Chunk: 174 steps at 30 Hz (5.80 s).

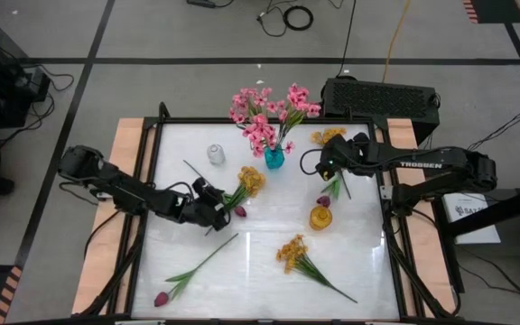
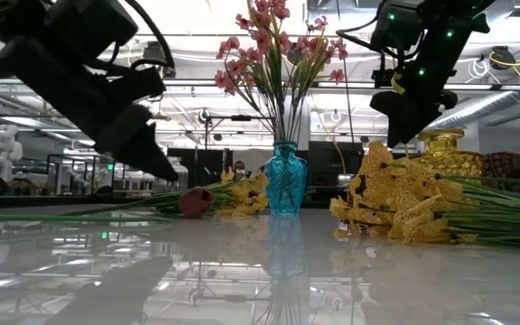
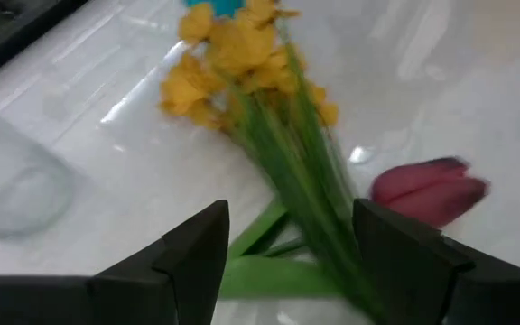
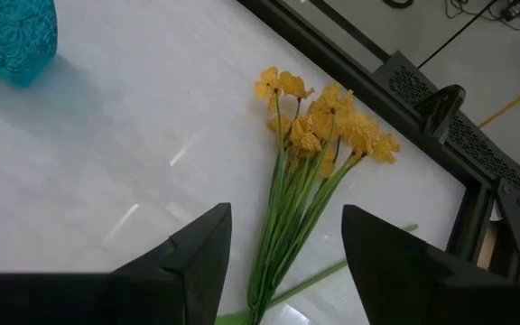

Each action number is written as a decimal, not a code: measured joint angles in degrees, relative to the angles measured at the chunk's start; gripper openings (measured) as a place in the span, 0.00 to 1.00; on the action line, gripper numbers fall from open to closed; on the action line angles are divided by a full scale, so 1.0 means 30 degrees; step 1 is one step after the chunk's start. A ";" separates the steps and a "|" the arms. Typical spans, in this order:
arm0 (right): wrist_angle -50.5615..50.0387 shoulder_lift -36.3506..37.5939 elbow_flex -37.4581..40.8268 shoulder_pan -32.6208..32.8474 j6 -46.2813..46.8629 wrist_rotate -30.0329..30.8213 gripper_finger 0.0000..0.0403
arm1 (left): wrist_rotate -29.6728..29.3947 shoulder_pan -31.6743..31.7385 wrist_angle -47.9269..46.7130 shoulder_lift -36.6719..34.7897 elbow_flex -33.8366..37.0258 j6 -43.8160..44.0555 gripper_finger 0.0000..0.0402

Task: Sort flowers into vase by color
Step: Put the middle yellow flowers into the transparent vase

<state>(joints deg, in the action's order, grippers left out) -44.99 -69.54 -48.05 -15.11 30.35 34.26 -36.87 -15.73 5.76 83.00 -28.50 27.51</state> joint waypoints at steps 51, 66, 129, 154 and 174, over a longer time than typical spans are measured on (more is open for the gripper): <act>0.1126 0.3370 0.0000 0.1025 -0.0958 0.0032 0.50 | 0.8758 -0.1889 0.1140 -1.0468 -0.0792 -0.7283 0.05; 1.2350 0.6126 -0.0007 0.5969 -0.5755 -0.1547 0.50 | 0.7629 -0.2048 1.2297 -1.3025 -0.0813 -1.4312 0.05; 2.4993 -1.3019 -1.1963 0.7563 -1.1356 -1.0449 0.04 | 0.9502 -0.0550 1.7201 -0.8520 -0.0799 -1.3285 0.05; 1.7628 -1.0673 -1.2240 0.7839 -1.0848 -0.4009 0.01 | 0.4672 -0.0806 1.0060 -1.1201 -0.0806 -1.1094 0.79; 1.6631 -1.0673 -1.2356 0.7825 -1.0484 -0.3929 0.01 | 0.2405 -0.0273 0.0994 -0.7599 -0.9514 -1.2766 0.72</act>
<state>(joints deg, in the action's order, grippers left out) 4.91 -101.56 -85.12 8.36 -1.10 22.47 -29.65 -16.55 8.74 60.20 -57.04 -10.78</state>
